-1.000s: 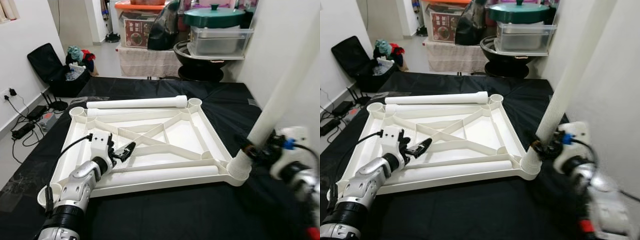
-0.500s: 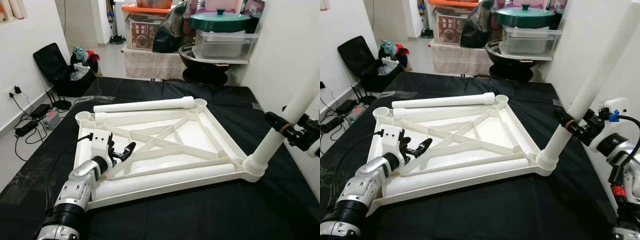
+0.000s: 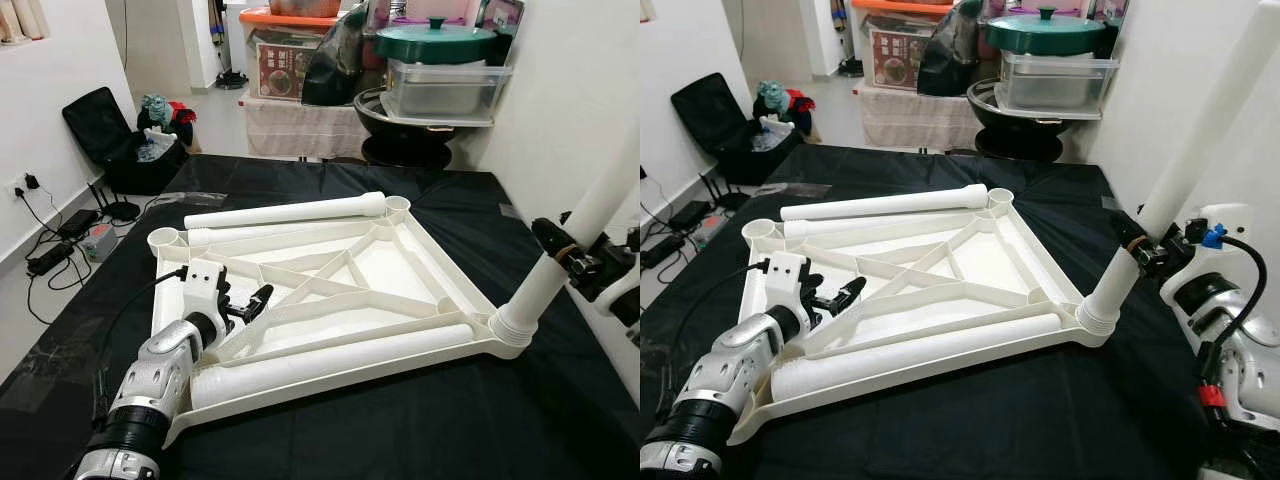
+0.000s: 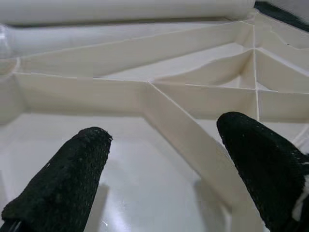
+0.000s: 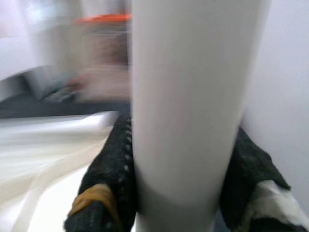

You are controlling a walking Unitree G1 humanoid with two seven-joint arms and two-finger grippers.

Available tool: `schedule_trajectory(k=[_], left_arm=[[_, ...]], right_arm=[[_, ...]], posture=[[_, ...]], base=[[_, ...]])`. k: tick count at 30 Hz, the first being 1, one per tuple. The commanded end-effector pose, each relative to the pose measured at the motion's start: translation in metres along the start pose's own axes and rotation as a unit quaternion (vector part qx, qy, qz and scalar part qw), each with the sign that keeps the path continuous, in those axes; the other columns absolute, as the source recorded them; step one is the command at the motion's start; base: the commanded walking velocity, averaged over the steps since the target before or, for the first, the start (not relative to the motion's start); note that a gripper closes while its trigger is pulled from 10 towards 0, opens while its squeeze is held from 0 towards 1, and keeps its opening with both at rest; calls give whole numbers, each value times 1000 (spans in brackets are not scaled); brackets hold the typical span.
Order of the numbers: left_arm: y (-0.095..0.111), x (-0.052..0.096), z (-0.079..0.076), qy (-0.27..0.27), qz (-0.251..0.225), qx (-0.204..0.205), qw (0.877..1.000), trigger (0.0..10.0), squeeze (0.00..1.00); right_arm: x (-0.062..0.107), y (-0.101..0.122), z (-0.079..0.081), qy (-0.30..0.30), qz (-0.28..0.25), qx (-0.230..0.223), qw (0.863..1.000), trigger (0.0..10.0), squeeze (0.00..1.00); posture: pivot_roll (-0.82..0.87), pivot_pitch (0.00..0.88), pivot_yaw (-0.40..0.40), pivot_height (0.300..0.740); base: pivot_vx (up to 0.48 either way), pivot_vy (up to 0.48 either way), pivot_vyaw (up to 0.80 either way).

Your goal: Building children table

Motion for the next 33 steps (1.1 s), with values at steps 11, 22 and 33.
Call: schedule_trajectory(k=[11,22,33], left_arm=[[-7,2,0,5,15,-8,1000,10000,0],[-14,3,-2,8,20,-2,1000,10000,0],[-15,3,-2,11,22,-3,1000,10000,0]], right_arm=[[43,-85,69,-99,165,-39,981,10000,0],[12,-50,66,-5,112,1,994,10000,1000],[-7,-48,61,47,138,21,989,10000,800]], posture=[[37,0,-48,740],[25,0,-58,740],[32,0,-71,740]], base=[[0,0,0],[0,0,0],[0,0,0]])
Point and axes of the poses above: a point about 5 cm out from each wrist's last joint towards the gripper, its own x axis pointing back from the gripper into the wrist, its own y axis along the axis of the wrist's last joint, z = x × y, the point moved 3 cm from there along -x, pointing out of the wrist towards the gripper, and after that the axes turned 2 degrees about -x, right-handed, at the moved point
